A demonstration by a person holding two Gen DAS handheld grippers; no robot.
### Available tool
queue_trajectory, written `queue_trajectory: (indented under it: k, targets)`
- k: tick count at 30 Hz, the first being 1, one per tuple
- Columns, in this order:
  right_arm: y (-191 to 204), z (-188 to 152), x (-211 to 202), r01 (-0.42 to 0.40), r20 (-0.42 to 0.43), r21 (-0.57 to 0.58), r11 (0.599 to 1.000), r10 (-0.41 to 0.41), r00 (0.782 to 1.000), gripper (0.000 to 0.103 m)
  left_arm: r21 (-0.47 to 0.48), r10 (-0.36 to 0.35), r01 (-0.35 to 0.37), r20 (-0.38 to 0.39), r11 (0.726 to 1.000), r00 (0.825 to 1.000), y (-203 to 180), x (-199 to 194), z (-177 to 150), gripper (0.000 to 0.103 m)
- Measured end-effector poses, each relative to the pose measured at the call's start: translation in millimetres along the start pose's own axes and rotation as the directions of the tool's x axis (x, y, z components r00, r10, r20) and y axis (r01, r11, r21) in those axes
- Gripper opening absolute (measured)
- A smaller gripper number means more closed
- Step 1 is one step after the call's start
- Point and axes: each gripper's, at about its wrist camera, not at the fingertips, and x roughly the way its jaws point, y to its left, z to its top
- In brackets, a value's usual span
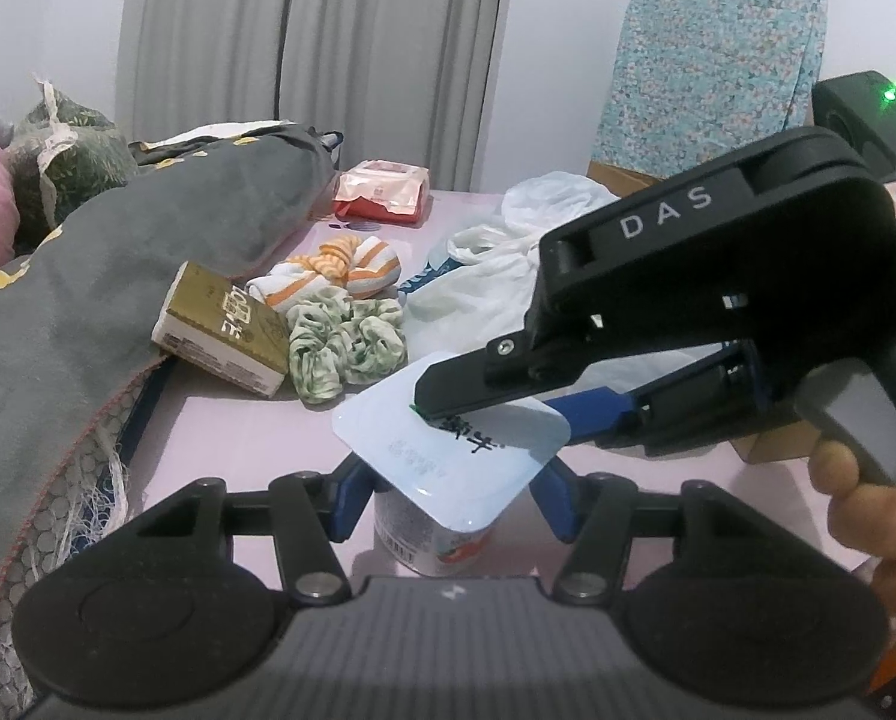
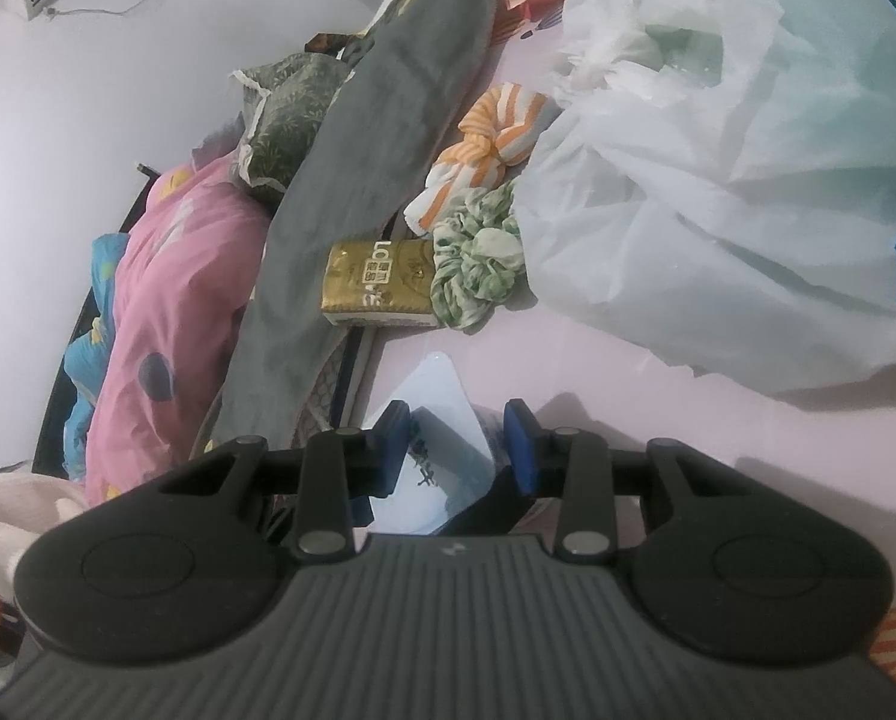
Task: Organize soft objects
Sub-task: 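Carry the yogurt cup into the cardboard box and open the right tool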
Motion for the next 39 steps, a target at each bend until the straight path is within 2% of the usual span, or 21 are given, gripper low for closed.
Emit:
queue_trajectory:
  k: [39]
  targets:
    - [20.3, 1.7, -20.5, -0.024, 0.013, -0.043, 0.999, 0.025, 1.000, 0.036, 0.041, 0.020, -0.023, 0.061, 0.999, 0.998, -11.5, -25.9, 13.9, 0.058]
